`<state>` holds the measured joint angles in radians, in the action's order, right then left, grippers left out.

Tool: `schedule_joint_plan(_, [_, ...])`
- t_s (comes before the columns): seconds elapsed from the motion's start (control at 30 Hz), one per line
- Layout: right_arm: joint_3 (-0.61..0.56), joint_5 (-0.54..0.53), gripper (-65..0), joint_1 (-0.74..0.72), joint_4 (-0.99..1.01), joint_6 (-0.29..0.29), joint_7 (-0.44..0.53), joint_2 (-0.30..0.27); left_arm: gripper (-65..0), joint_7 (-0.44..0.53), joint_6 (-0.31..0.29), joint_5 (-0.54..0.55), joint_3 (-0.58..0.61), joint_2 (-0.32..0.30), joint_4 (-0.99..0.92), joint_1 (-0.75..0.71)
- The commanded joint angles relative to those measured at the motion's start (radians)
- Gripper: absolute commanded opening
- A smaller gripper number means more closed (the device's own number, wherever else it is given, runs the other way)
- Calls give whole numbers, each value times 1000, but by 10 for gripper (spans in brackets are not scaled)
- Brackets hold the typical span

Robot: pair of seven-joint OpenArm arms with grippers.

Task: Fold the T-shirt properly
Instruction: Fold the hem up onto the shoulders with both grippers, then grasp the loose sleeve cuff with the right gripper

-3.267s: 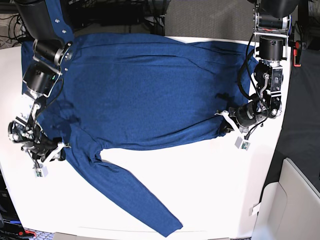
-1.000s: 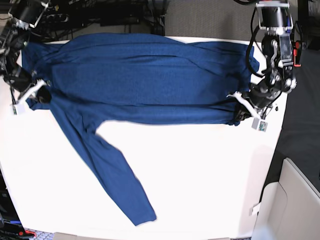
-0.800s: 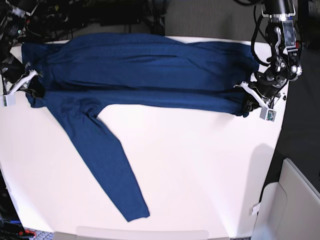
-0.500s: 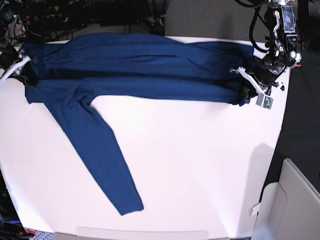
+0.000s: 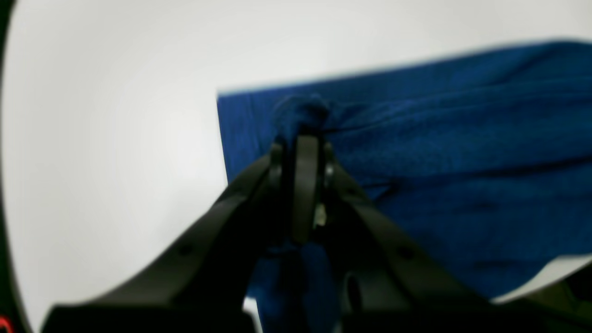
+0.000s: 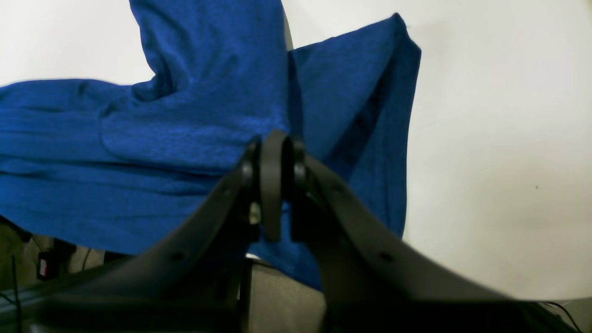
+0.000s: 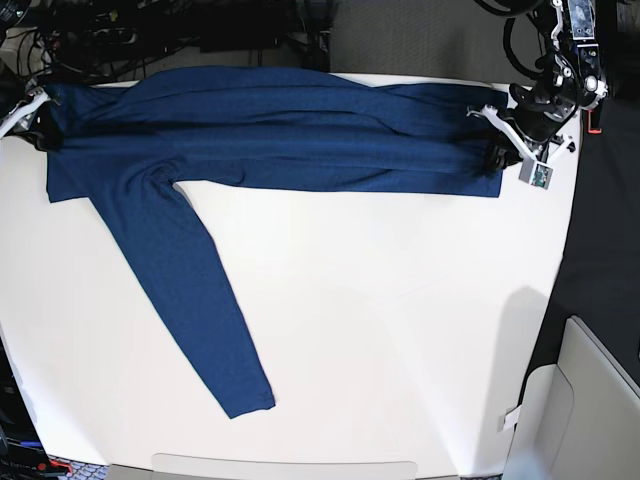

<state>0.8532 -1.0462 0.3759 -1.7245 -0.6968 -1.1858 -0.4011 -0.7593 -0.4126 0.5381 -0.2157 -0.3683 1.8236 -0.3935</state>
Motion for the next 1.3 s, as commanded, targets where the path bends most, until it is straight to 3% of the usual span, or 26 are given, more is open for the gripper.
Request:
schedule_joint_plan(0.0, [7,17,-641,-4,-15,-1,8,-25,-645,21,5,6,-3,-11,-5,12])
schedule_joint_plan(0.1, [-7,63,-619,-5,-15,-1,10,-25,-631,-15,7,4,-4,-11,-58,20])
schedule_joint_plan(0.27, [-1,70,-413,-33,-15,-1,13,-25,-505,-203,7,4,-11,-15,-84,113])
schedule_joint_plan(0.33, [10,63,-367,-62,-15,-1,13,-23,-463,-225,7,4,-12,-15,-78,130])
schedule_joint_plan(0.53, [42,79,-370,-208,2,-1,17,12,-379,-225,7,6,-15,-15,-2,136])
schedule_joint_plan(0.63, [36,143,-370,-300,60,-1,59,12,-368,-225,7,6,-17,-11,32,136])
schedule_joint_plan(0.8, [-70,310,-370,-501,189,-1,108,18,-366,-223,7,6,-17,-1,43,140])
schedule_joint_plan(1.03, [-190,614,-370,-794,419,-1,162,143,-366,-222,7,6,-17,7,44,167])
schedule_joint_plan(1.27, [-312,864,-370,-975,636,-1,326,239,-366,-223,7,6,-17,19,44,193])
